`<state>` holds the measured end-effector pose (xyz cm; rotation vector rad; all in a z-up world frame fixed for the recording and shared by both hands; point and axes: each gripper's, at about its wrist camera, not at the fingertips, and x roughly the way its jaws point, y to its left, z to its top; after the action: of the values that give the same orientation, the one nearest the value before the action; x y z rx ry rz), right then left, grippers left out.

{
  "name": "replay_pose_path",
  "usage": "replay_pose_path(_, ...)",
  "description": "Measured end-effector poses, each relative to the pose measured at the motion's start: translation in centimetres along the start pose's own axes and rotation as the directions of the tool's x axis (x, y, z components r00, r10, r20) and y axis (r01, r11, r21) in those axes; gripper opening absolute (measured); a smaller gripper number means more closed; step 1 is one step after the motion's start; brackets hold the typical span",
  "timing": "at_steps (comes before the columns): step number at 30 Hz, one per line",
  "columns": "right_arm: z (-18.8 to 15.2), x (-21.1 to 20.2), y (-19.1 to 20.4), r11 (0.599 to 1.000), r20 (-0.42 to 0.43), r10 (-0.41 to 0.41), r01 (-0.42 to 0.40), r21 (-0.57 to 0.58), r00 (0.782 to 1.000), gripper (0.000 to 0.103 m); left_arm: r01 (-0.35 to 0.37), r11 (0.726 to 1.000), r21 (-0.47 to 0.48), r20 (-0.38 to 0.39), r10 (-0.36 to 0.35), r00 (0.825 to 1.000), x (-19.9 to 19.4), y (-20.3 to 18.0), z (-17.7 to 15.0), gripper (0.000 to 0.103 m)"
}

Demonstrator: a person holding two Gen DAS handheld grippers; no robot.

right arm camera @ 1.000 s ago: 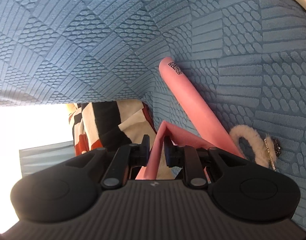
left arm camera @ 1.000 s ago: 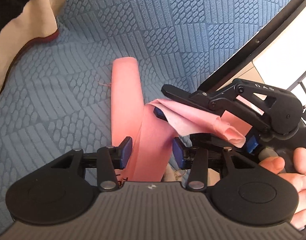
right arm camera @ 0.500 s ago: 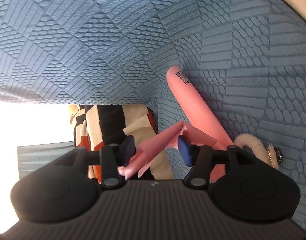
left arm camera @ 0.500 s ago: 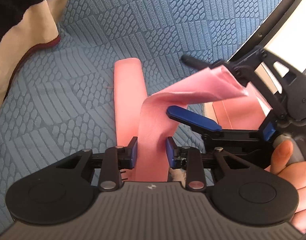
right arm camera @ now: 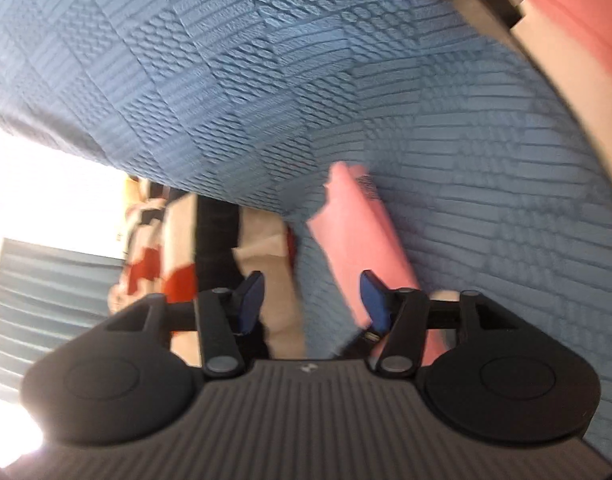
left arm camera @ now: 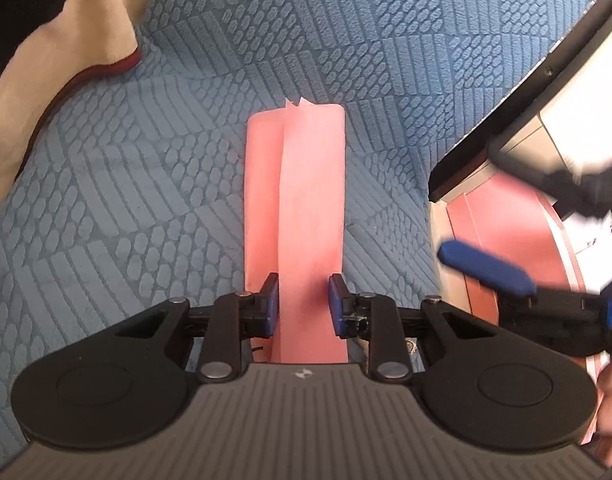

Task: Organize objects
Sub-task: 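Open the right gripper off the folded pink strip, then pinch the folded pink strip at its fold with the right gripper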

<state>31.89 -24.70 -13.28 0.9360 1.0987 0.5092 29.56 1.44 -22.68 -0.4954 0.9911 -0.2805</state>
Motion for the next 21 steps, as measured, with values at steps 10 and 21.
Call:
replay_pose_path(10,-3.0,0.5,-1.4,0.99,-0.02,-0.135,0.133,-0.054,0.991,0.016,0.046,0.99,-0.136,-0.002,-0.047,0.999,-0.2,1.3,0.2,0.03)
replay_pose_path(21,-4.9,3.4,-2.0,0.973,-0.11,-0.193,0.176,-0.146,0.975,0.014,0.047,0.988,-0.144,-0.006,-0.049,0.999,0.1,1.4,0.4,0.03)
